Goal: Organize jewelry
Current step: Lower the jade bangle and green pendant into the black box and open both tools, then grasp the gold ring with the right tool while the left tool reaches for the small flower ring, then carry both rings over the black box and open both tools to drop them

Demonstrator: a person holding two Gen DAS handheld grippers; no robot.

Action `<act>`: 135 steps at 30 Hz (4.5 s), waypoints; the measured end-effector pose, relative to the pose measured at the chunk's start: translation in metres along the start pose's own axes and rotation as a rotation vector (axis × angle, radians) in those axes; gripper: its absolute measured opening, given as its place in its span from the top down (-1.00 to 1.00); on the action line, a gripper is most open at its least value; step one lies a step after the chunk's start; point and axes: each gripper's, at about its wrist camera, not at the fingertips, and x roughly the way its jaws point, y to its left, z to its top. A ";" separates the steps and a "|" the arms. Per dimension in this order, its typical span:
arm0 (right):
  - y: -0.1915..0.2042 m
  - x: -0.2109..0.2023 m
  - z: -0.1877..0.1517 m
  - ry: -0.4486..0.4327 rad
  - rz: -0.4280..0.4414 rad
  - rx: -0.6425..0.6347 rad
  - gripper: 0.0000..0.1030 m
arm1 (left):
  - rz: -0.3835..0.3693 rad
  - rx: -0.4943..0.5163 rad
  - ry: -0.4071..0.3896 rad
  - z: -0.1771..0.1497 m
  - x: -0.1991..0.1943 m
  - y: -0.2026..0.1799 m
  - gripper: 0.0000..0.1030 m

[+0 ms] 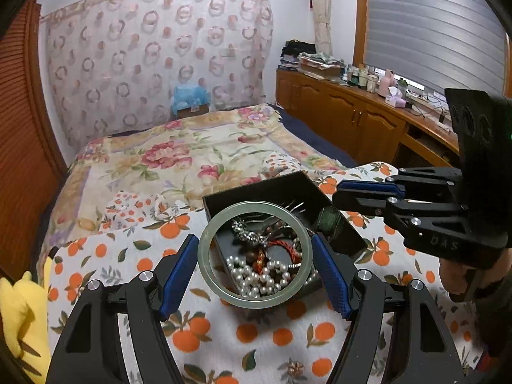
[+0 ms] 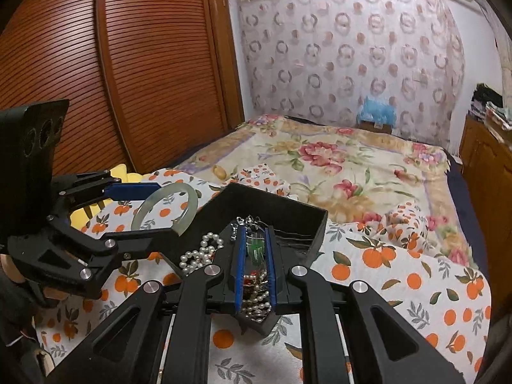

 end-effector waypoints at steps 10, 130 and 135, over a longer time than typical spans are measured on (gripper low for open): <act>-0.014 -0.009 -0.002 -0.043 -0.072 0.032 0.74 | -0.011 0.043 0.027 0.010 0.026 -0.011 -0.34; 0.047 -0.033 -0.079 0.183 -0.021 -0.153 0.58 | -0.042 0.005 0.136 -0.090 -0.017 -0.025 0.74; 0.041 -0.036 -0.055 0.129 -0.033 -0.153 0.57 | -0.034 0.002 0.093 -0.074 -0.025 -0.021 0.74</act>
